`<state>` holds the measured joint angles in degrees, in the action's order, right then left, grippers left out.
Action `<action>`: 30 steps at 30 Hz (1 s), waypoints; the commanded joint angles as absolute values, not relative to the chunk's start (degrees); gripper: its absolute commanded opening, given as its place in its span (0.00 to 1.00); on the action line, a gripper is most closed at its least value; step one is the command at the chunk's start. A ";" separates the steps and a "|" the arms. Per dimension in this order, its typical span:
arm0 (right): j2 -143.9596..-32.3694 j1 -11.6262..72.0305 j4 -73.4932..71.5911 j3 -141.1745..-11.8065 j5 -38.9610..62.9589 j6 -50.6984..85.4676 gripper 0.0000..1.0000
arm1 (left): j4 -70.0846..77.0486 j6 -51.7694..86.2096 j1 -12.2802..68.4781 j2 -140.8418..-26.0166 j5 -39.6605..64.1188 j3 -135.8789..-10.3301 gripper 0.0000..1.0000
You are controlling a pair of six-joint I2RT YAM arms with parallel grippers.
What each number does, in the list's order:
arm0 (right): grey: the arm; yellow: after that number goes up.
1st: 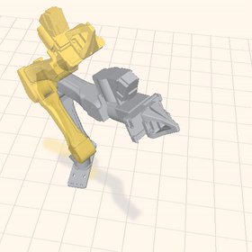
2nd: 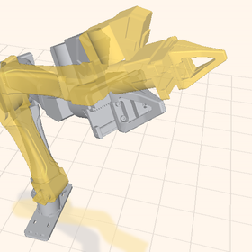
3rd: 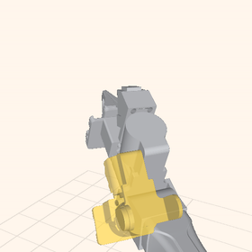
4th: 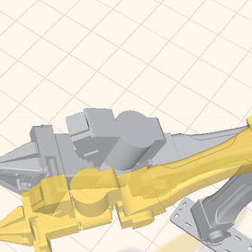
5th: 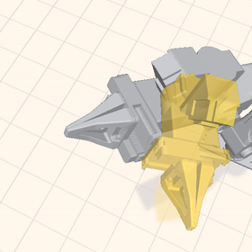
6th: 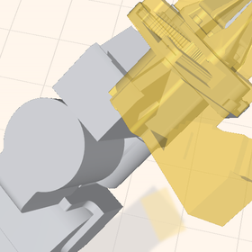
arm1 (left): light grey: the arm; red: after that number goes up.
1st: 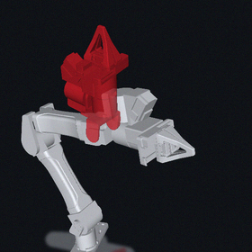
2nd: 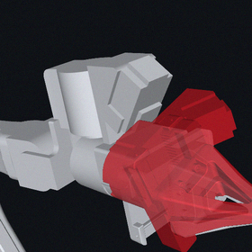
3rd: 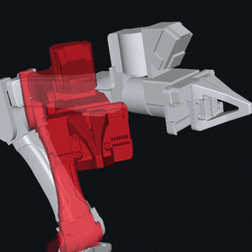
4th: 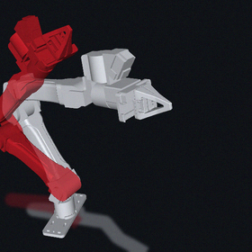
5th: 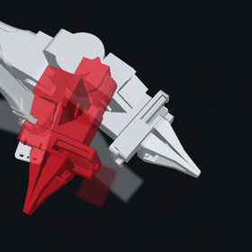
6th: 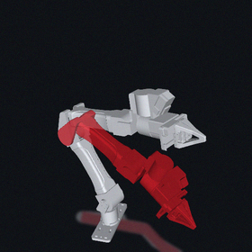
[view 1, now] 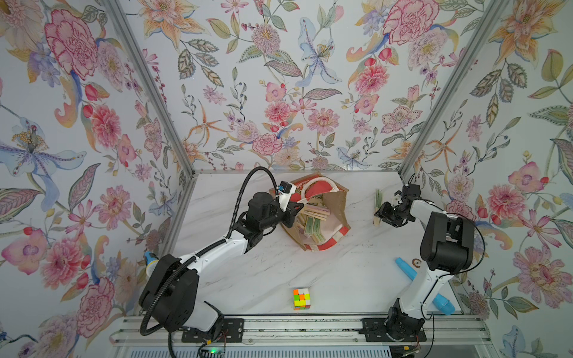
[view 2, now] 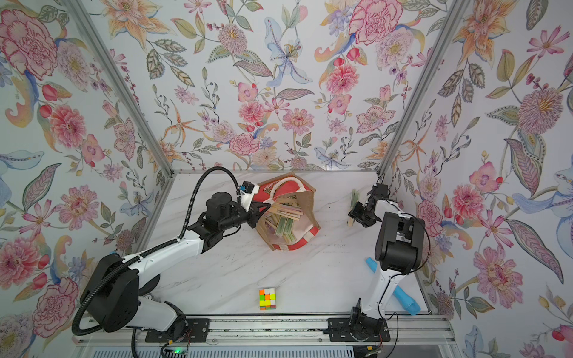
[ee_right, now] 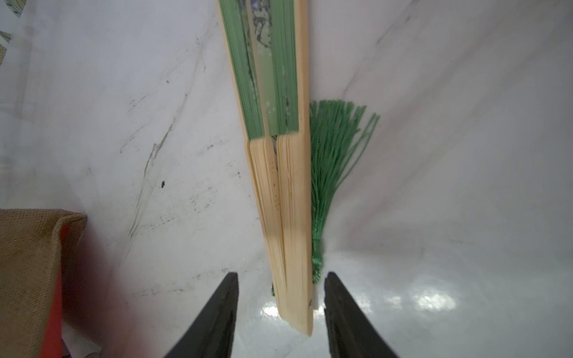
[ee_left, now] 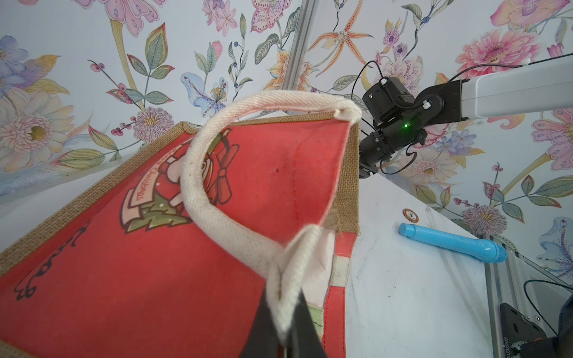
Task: Take out the folding fans from the tote bags
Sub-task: Place the folding fan at the center of the board, then pick up the folding fan from the canvas bag.
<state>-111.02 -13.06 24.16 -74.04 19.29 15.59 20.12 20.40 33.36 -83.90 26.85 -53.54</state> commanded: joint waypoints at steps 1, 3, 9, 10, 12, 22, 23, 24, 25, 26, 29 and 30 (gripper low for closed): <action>-105.07 -12.98 24.90 -71.35 21.22 14.05 0.52 | 19.43 20.52 32.74 -82.79 28.68 -54.66 0.00; -99.13 -11.81 24.46 -69.17 23.30 13.18 0.54 | 19.35 20.79 32.70 -82.93 28.58 -54.76 0.00; -78.53 -6.37 24.01 -61.35 29.98 17.06 0.58 | 20.02 21.40 32.70 -83.19 28.57 -54.82 0.00; -75.18 -4.94 23.95 -60.07 30.59 18.18 0.58 | 20.13 21.44 32.76 -83.14 28.52 -54.76 0.00; -69.23 -1.41 23.99 -57.59 30.63 20.29 0.58 | 20.11 21.40 32.72 -82.97 28.26 -54.81 0.00; -51.84 23.22 6.26 -42.71 19.82 40.05 0.58 | 20.04 21.26 32.73 -82.73 28.77 -54.90 0.00; -52.43 26.15 5.26 -42.26 17.47 40.16 0.59 | 20.04 21.17 32.65 -82.64 28.68 -54.85 0.00; -53.41 29.13 4.25 -42.04 14.14 40.16 0.59 | 20.04 21.18 32.72 -82.53 28.50 -54.69 0.00; -54.73 31.71 2.95 -41.85 11.25 40.08 0.59 | 20.00 21.18 32.69 -82.40 28.35 -54.51 0.00; -56.14 33.54 1.53 -41.69 9.37 40.00 0.59 | 20.04 21.25 32.70 -82.35 28.30 -54.39 0.00; -60.92 36.74 -4.23 -40.28 3.02 40.73 0.59 | 20.25 21.49 32.63 -82.27 28.61 -54.17 0.00; -62.51 38.55 -6.42 -39.61 1.08 41.58 0.59 | 20.53 21.70 32.74 -82.26 28.81 -54.07 0.00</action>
<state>-59.77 36.42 1.78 -41.56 10.74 38.85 20.14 20.47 33.32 -83.90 26.87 -53.56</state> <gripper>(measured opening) 0.587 0.070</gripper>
